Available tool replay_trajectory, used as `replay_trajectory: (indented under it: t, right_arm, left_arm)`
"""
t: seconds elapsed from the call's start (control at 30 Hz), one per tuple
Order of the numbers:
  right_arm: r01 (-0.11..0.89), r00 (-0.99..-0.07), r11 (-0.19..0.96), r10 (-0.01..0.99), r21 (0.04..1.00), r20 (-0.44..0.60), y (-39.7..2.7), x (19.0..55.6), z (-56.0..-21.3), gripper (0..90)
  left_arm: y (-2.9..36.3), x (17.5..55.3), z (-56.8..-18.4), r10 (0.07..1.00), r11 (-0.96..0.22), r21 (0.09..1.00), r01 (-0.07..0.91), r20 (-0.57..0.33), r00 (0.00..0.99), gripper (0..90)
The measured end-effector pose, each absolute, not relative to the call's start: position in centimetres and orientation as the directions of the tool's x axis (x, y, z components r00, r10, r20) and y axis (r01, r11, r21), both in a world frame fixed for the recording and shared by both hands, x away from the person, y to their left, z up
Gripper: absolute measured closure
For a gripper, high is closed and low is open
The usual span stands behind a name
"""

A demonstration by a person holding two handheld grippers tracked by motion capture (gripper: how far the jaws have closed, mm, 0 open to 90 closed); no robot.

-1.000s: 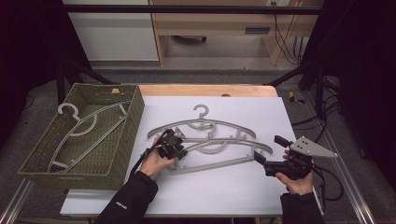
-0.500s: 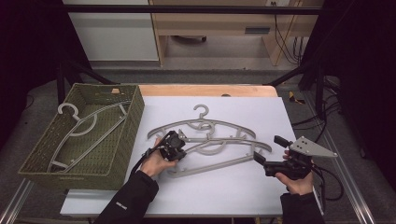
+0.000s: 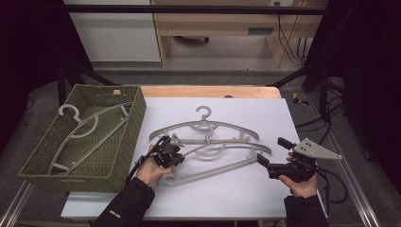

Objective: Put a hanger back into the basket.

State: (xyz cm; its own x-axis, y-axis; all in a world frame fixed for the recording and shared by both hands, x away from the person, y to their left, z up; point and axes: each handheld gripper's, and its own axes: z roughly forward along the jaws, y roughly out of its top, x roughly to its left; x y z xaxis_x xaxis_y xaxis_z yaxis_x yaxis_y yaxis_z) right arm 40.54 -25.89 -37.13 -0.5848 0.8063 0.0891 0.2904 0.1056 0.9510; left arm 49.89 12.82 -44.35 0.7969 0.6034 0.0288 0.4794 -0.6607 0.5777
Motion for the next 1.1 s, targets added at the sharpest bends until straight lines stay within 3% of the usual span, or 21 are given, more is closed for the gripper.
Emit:
replay_trajectory:
  t: [0.33, 1.1]
  right_arm:
    - [0.290, -0.584, 0.106, 0.807, 0.951, 0.087, -25.9, 40.5, -37.1, 3.3]
    - [0.289, -0.579, 0.110, 0.811, 0.951, 0.082, -26.0, 40.5, -37.2, 3.2]
  left_arm:
    - [14.3, 48.7, -42.1, 0.650, -0.582, 0.653, 0.485, 0.014, 0.760, 82.4]
    - [17.7, 46.0, -36.2, 0.706, -0.520, 0.723, 0.455, 0.064, 0.705, 82.4]
